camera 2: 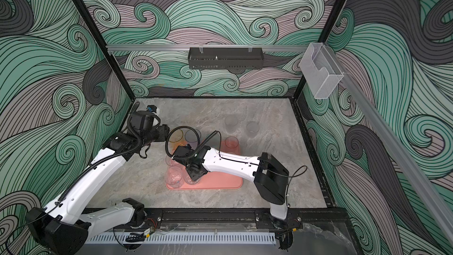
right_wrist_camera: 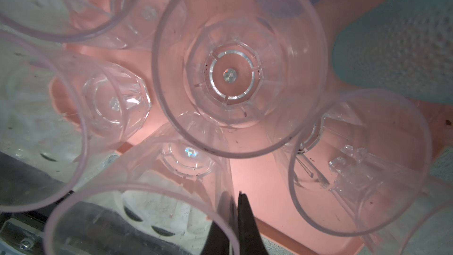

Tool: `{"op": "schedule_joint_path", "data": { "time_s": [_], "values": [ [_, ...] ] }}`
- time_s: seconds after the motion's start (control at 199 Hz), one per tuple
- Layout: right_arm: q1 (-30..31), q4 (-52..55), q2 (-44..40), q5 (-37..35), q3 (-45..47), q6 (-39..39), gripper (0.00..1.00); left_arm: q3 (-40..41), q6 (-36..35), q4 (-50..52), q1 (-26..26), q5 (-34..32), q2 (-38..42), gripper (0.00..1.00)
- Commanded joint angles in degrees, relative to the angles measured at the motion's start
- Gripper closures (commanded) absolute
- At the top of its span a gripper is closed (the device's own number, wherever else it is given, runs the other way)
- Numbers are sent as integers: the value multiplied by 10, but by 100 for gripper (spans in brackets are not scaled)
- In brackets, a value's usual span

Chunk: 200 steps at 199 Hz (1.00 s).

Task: Place the glasses into the tray
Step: Place the glass on the tray.

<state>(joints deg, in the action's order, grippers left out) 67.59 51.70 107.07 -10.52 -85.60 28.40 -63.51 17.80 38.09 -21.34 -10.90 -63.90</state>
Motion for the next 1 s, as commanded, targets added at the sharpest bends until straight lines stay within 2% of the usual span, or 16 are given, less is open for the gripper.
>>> {"op": "schedule_joint_path", "data": {
  "time_s": [0.0,0.13,0.256,0.396,0.486,0.652,0.887,0.998],
  "values": [
    [1,-2,12,-6,-20,-8,97,-9,2,-8,3,8,0,40],
    [1,-2,24,3,-24,-8,92,-9,0,-8,3,9,-3,40],
    [1,-2,25,11,-26,-10,81,-10,-4,-8,3,6,-2,40],
    [-1,6,17,23,-33,-16,74,-10,-8,-8,4,1,-3,40],
    [-4,18,-3,36,-38,-19,67,-15,-13,-7,5,-1,-4,40],
    [-20,46,-61,63,-52,-30,62,-45,-21,5,9,-5,-15,40],
    [-83,52,-150,98,-54,-52,55,-99,-25,20,9,-1,-22,40],
    [-131,51,-158,101,-62,-58,54,-98,-34,-4,7,65,-24,39]
  ]
}}
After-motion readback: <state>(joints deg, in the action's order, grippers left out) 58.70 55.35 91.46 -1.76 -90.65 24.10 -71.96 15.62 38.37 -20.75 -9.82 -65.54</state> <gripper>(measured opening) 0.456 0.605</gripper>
